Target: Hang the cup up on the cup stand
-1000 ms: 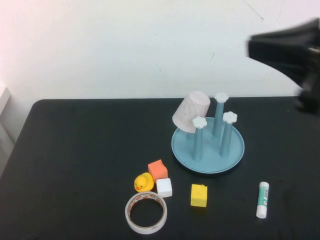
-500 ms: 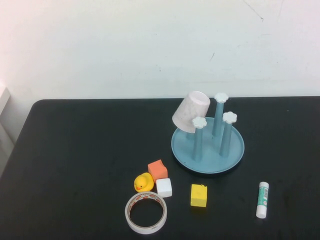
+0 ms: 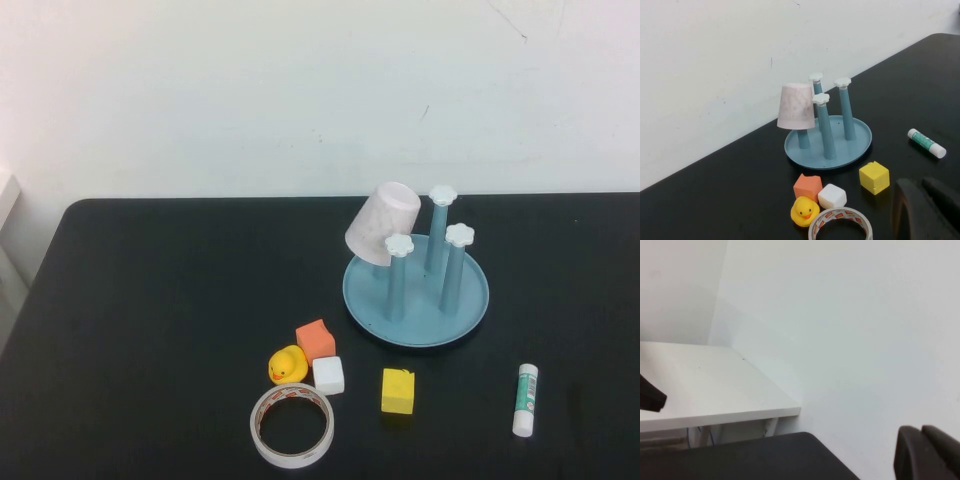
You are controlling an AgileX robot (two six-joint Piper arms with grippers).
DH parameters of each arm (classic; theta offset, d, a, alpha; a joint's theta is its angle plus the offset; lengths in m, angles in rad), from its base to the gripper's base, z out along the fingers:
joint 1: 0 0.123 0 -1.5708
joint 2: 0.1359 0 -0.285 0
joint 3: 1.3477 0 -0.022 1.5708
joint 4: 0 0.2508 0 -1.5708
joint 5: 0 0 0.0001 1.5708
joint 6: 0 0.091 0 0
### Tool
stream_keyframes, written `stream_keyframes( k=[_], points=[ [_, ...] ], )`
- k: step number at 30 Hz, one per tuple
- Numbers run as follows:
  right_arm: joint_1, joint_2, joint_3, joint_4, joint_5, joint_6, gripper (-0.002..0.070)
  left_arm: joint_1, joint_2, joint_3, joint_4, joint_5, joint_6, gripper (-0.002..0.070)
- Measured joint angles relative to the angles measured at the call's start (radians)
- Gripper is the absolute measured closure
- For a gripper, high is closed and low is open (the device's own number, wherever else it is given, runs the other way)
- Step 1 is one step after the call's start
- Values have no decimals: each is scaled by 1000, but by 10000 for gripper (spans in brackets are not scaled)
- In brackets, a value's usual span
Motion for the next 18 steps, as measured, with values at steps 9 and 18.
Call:
stream_keyframes(
  k=[9,18],
  points=[
    [0,-1,84,-24,-248,-6,674,0,0,2,0,0,0,676],
    [0,-27,215,-18,-538,-74,674,0,0,2,0,0,0,676]
  ],
)
